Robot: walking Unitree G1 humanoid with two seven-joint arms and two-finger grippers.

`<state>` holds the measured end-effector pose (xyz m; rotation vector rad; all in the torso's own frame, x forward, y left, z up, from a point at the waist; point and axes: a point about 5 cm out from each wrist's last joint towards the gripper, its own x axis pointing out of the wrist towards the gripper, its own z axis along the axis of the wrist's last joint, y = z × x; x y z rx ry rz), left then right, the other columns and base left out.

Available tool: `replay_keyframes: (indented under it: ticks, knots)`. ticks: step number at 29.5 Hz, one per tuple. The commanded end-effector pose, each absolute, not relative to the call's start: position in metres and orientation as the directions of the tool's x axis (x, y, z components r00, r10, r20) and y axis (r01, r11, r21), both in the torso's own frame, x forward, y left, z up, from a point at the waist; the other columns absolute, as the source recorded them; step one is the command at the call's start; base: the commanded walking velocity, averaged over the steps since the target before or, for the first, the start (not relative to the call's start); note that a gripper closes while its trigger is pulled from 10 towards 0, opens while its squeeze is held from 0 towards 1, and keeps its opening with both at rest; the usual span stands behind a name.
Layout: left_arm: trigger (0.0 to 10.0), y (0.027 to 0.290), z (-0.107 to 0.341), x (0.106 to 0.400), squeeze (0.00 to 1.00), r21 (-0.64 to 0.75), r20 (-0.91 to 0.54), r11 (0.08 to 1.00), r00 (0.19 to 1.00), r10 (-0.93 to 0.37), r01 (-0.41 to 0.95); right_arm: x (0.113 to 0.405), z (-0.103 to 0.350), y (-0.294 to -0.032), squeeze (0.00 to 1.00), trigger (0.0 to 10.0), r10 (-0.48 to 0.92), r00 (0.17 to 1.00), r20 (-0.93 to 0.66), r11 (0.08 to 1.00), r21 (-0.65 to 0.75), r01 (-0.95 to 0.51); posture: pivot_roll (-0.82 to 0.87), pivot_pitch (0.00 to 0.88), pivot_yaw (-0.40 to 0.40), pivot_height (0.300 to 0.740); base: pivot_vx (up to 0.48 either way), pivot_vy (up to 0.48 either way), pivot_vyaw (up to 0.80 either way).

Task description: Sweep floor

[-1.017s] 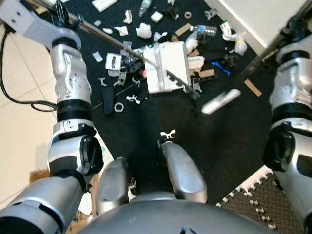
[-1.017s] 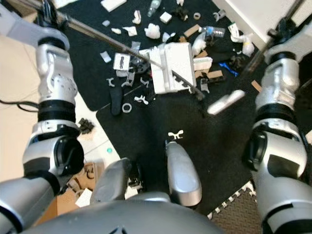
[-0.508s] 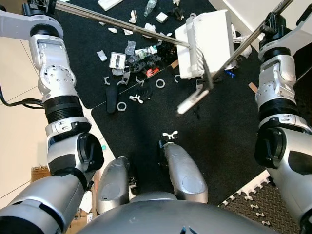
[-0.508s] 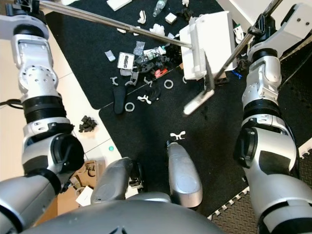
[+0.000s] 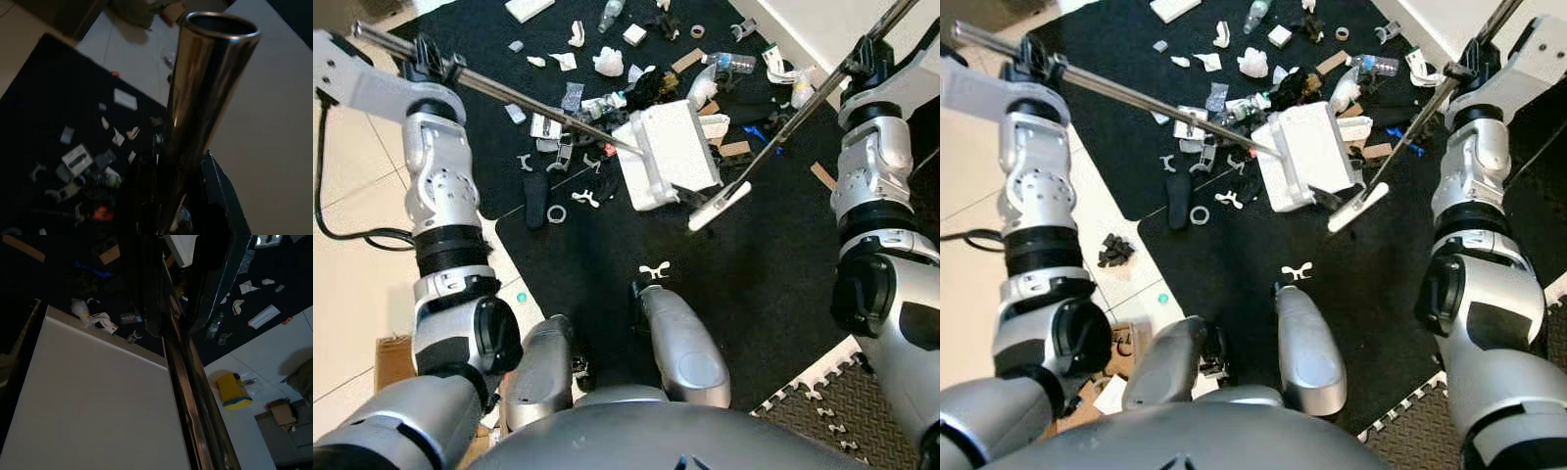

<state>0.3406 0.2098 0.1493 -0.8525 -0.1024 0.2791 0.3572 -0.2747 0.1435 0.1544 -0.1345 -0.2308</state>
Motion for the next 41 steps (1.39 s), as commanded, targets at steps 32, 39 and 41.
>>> replay_keyframes:
  ticks: [32, 39, 41]
  knots:
    - [10.0, 0.230, 0.185, 0.330, 0.00, -0.608, 0.143, 0.767, 0.921, 0.361, -0.206, 0.361, 0.142, -0.266, 0.00, 10.0, -0.255, 0.959, 0.127, 0.917, 0.345, 0.198, -0.04, 0.076, -0.007, 0.740, 0.000, 0.000, 0.00]
    - [10.0, 0.226, 0.190, 0.329, 0.00, -0.584, 0.167, 0.789, 0.923, 0.347, -0.191, 0.362, 0.144, -0.266, 0.00, 10.0, -0.242, 0.961, 0.136, 0.924, 0.334, 0.186, -0.04, 0.076, -0.008, 0.740, 0.000, 0.000, 0.00]
    - [10.0, 0.223, 0.190, 0.327, 0.00, -0.579, 0.172, 0.795, 0.925, 0.338, -0.183, 0.362, 0.145, -0.265, 0.00, 10.0, -0.231, 0.962, 0.145, 0.932, 0.316, 0.176, -0.04, 0.079, -0.009, 0.740, 0.000, 0.000, 0.00]
